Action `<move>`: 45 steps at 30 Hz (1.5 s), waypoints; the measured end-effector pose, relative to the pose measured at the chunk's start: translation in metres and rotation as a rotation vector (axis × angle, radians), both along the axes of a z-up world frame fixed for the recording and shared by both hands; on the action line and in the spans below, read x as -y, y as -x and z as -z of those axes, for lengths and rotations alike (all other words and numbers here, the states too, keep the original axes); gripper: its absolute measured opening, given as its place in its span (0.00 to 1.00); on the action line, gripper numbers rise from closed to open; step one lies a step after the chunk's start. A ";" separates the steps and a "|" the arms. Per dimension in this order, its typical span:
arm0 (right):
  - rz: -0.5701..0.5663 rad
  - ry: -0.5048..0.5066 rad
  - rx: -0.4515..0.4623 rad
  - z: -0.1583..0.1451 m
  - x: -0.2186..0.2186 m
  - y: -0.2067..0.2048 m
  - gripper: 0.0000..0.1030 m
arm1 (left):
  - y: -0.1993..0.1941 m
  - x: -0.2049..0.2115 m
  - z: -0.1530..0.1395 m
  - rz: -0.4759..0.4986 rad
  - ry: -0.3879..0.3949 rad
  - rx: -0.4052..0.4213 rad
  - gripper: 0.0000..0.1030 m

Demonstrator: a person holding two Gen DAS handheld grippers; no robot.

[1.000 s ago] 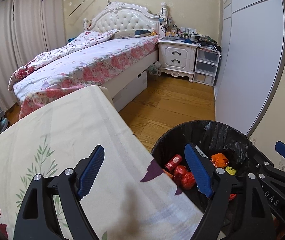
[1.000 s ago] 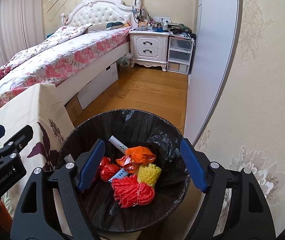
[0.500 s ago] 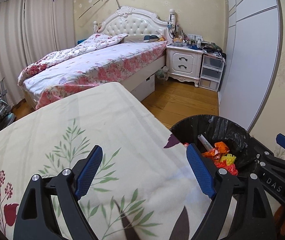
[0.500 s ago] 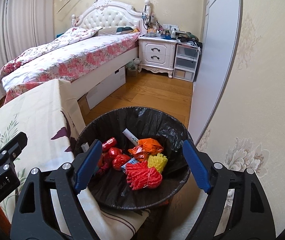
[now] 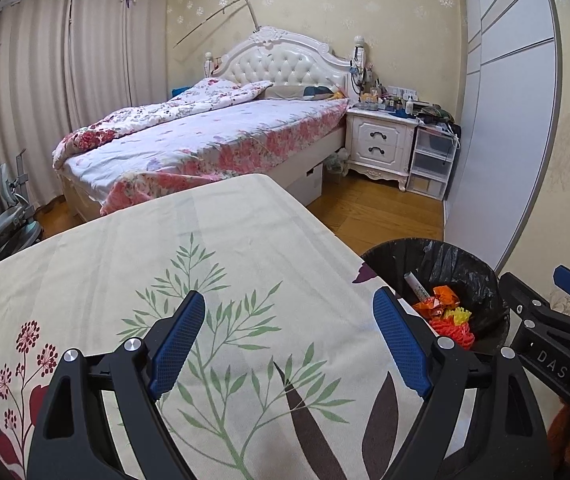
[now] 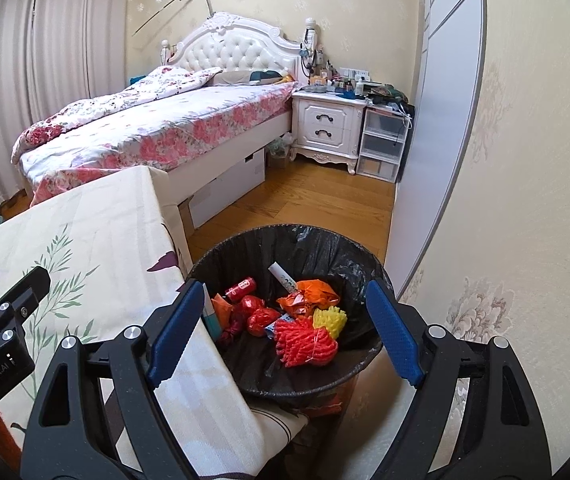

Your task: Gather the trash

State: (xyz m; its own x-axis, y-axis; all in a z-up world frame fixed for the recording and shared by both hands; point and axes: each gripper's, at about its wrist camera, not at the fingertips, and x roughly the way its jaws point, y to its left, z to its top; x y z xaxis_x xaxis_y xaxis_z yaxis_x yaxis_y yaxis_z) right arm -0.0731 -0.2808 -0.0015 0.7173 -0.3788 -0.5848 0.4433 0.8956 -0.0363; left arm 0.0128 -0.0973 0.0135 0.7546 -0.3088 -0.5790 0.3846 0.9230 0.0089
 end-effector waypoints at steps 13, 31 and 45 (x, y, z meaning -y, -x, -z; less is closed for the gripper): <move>0.000 0.012 0.019 -0.005 -0.005 0.005 0.79 | 0.005 -0.004 -0.002 -0.004 0.003 0.009 0.81; 0.001 0.012 0.018 -0.005 -0.004 0.005 0.79 | 0.008 -0.006 -0.006 -0.003 0.006 0.007 0.81; 0.000 0.013 0.019 -0.005 -0.005 0.005 0.79 | 0.008 -0.006 -0.005 -0.005 0.008 0.004 0.81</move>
